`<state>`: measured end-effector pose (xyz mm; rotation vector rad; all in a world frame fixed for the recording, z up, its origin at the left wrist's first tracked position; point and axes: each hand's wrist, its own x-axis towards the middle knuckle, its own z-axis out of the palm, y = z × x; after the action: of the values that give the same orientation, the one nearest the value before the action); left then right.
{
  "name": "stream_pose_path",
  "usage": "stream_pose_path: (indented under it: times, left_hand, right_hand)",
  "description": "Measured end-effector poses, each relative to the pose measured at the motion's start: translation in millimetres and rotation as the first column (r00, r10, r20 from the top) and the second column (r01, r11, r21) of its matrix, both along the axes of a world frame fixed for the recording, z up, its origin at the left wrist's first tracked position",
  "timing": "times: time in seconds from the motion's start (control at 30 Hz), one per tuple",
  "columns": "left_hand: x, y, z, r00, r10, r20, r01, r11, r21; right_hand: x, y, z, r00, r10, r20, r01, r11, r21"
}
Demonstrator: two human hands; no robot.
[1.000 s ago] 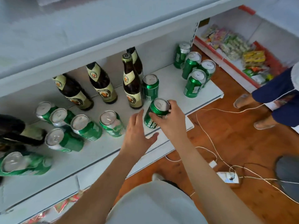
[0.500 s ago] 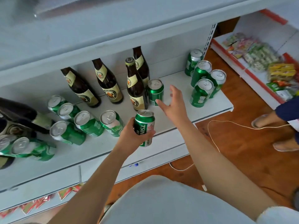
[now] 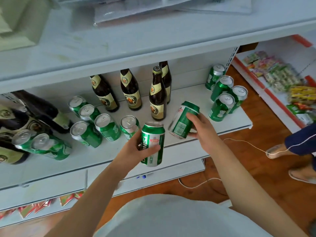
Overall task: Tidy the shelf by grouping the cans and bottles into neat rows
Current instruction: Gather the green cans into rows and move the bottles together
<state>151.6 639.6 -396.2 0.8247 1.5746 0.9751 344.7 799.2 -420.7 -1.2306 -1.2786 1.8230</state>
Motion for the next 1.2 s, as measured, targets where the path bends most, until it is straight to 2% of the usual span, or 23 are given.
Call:
stream_pose_path:
  times: [0.13, 0.27, 0.43, 0.63, 0.83, 1.0, 1.1, 1.2]
  left_hand:
    - [-12, -36, 13, 0.995, 0.038, 0.097, -0.043, 0.998, 0.053]
    - [-37, -81, 15, 0.966, 0.201, 0.163, -0.219, 0.971, 0.1]
    - [-91, -158, 11, 0.882, 0.427, 0.198, -0.457, 0.879, 0.139]
    - [-180, -273, 1, 0.745, 0.629, 0.222, -0.665, 0.729, 0.166]
    - [-274, -383, 12, 0.606, 0.79, 0.089, -0.791, 0.588, 0.172]
    - [-345, -446, 6, 0.414, 0.91, -0.017, -0.884, 0.407, 0.229]
    - [-389, -469, -3, 0.359, 0.928, -0.1, -0.893, 0.372, 0.253]
    - [-441, -478, -14, 0.363, 0.916, -0.17, -0.883, 0.397, 0.252]
  right_hand:
    - [-13, -49, 37, 0.989, 0.137, 0.053, -0.143, 0.981, 0.134]
    - [-54, -91, 64, 0.968, 0.225, 0.114, -0.249, 0.928, 0.279]
    - [-138, -147, 76, 0.958, 0.275, 0.082, -0.286, 0.921, 0.264]
    - [-261, -248, 69, 0.895, 0.425, 0.138, -0.446, 0.841, 0.305]
    - [-386, -354, 71, 0.841, 0.499, 0.209, -0.539, 0.739, 0.405]
    - [-486, -423, 72, 0.821, 0.51, 0.256, -0.564, 0.659, 0.497]
    - [-541, -452, 62, 0.814, 0.51, 0.276, -0.573, 0.631, 0.524]
    - [-598, -466, 46, 0.811, 0.491, 0.317, -0.577, 0.587, 0.568]
